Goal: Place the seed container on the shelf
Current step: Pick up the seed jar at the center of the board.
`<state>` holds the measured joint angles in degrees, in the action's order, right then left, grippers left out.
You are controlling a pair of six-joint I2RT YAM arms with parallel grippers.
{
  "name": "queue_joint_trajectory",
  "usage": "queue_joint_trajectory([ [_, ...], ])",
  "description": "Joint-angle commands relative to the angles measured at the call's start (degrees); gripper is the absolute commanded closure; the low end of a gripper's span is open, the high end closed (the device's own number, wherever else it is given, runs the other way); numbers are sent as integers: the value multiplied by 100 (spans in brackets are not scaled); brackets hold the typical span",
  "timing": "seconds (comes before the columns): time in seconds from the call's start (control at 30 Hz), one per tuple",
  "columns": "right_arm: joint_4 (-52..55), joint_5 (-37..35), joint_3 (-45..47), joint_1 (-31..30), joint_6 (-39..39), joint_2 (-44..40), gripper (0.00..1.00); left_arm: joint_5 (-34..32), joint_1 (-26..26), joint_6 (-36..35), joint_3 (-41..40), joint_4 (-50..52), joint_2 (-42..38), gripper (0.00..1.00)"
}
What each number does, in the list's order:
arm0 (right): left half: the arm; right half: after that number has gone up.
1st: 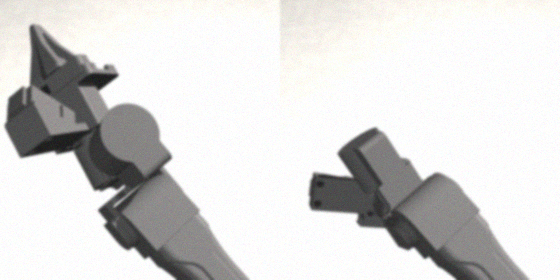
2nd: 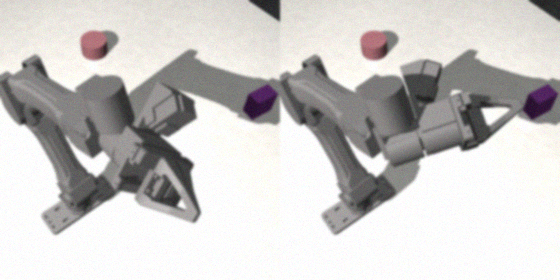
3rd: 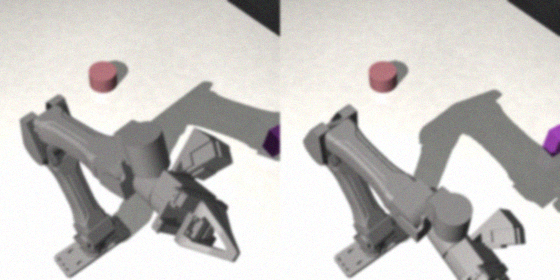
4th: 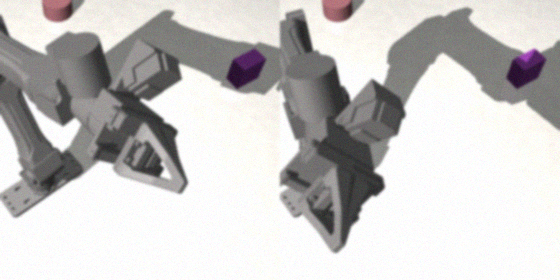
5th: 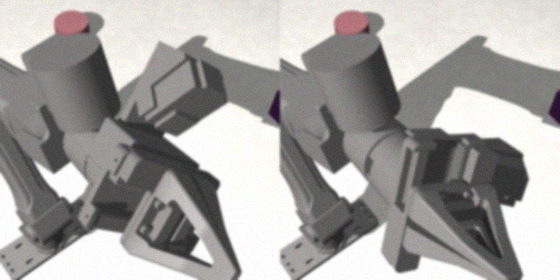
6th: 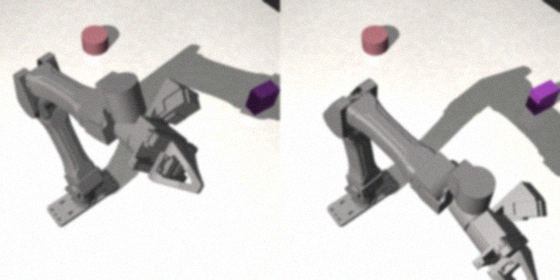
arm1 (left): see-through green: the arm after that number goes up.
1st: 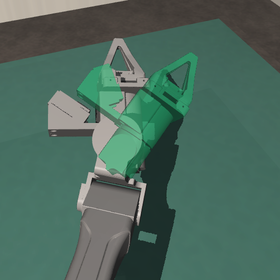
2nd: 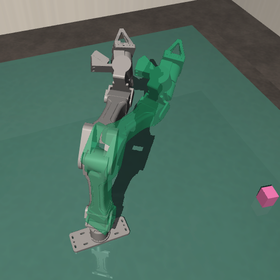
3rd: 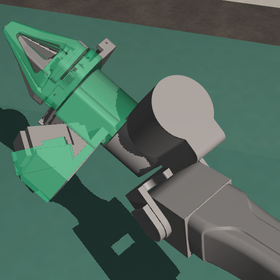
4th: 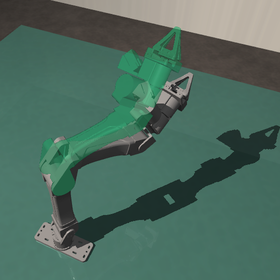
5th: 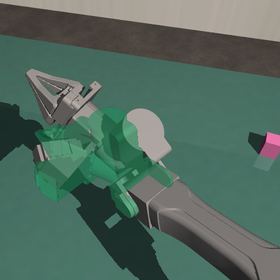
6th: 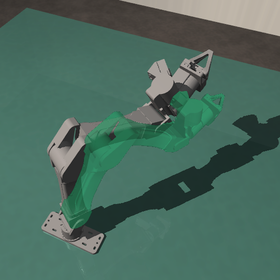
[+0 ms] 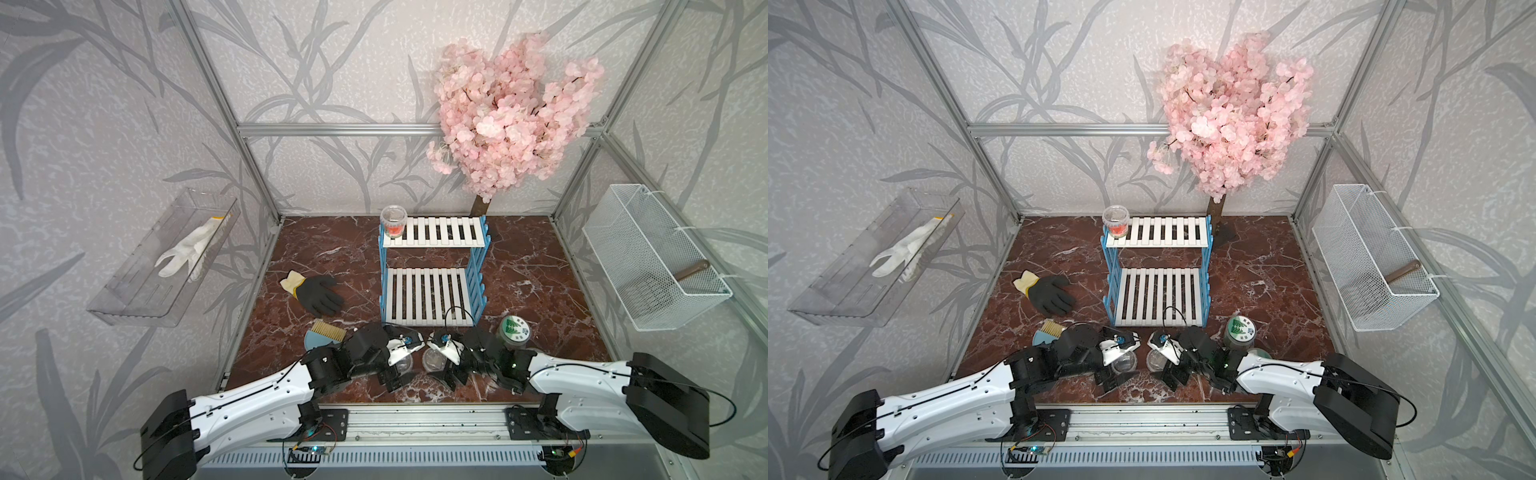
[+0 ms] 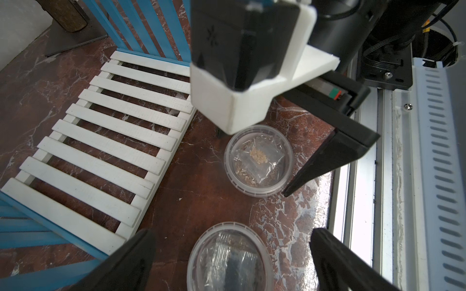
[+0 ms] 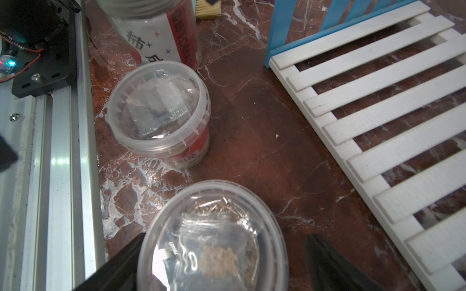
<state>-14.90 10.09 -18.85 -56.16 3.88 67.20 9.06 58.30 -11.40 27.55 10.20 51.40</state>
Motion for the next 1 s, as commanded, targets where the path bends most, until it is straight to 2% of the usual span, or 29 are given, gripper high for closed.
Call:
queue_joint_trajectory([
  [0.0,-31,5,33,-9,17,-579,0,-42,6,5,224,-215,184,0],
  [0.13,380,149,134,61,307,-1092,0,264,8,-372,453,-247,708,0],
  [0.23,845,-64,44,66,323,-1317,0,363,3,-605,682,-209,1160,1],
  [0.37,638,-792,168,87,-243,-1817,5,401,2,-740,909,-206,1535,3],
  [0.5,923,-2066,176,136,-715,-2098,10,501,-2,-759,1056,-369,1934,3],
  [0.57,1019,-2454,214,172,-880,-2211,11,564,0,-789,1132,-378,2125,3],
  [0.73,1173,-2334,281,360,-1252,-2380,12,625,-1,-838,1276,-380,2500,3],
  [0.97,1007,-2239,408,360,-1177,-2365,12,717,1,-760,1370,-607,2924,3],
])
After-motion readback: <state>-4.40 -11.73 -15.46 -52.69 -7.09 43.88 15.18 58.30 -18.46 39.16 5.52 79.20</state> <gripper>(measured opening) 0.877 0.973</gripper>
